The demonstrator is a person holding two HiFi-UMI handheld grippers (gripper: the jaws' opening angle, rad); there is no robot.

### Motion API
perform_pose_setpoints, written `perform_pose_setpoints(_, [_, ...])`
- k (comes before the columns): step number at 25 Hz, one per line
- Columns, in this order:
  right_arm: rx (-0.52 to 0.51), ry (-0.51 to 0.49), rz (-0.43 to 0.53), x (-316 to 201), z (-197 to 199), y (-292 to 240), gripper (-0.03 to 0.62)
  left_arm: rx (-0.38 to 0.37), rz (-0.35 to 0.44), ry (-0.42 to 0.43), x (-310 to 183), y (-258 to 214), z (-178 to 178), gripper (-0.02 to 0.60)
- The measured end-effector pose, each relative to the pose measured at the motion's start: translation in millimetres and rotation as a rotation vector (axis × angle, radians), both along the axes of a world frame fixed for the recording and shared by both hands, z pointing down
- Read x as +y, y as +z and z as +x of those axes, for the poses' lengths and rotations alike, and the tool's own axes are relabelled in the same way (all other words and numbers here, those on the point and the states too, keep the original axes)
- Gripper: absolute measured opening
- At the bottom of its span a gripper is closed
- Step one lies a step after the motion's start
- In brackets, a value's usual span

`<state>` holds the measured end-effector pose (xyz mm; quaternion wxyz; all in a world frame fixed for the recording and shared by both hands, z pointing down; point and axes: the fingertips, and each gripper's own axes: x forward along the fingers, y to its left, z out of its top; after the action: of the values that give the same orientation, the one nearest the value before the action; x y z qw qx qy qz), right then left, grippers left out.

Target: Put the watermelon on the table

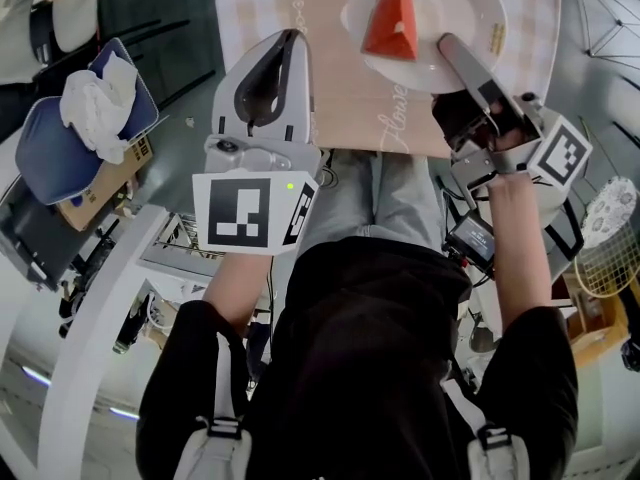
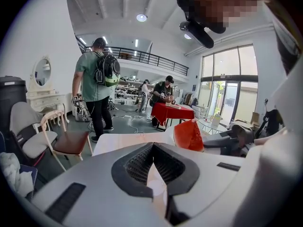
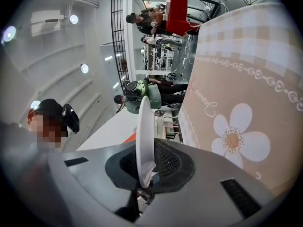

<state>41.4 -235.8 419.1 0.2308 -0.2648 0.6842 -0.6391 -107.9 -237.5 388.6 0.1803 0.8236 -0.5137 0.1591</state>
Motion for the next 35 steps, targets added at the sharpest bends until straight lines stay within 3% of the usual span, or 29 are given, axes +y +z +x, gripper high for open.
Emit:
perform_pose_setpoints(17, [0.003,-0.046,-0.005,3.3,-1.2,51.2,0.025,-0.001,-0.040,-0.005,-3.7,48.4,2.3,0.003])
perform_pose_setpoints(35, [-0.015,-0.034,-0.088,19.5,0.4,125.0,0.025,-0.006,-0.126,-0.013,9.3,108.3,8.9,0.003])
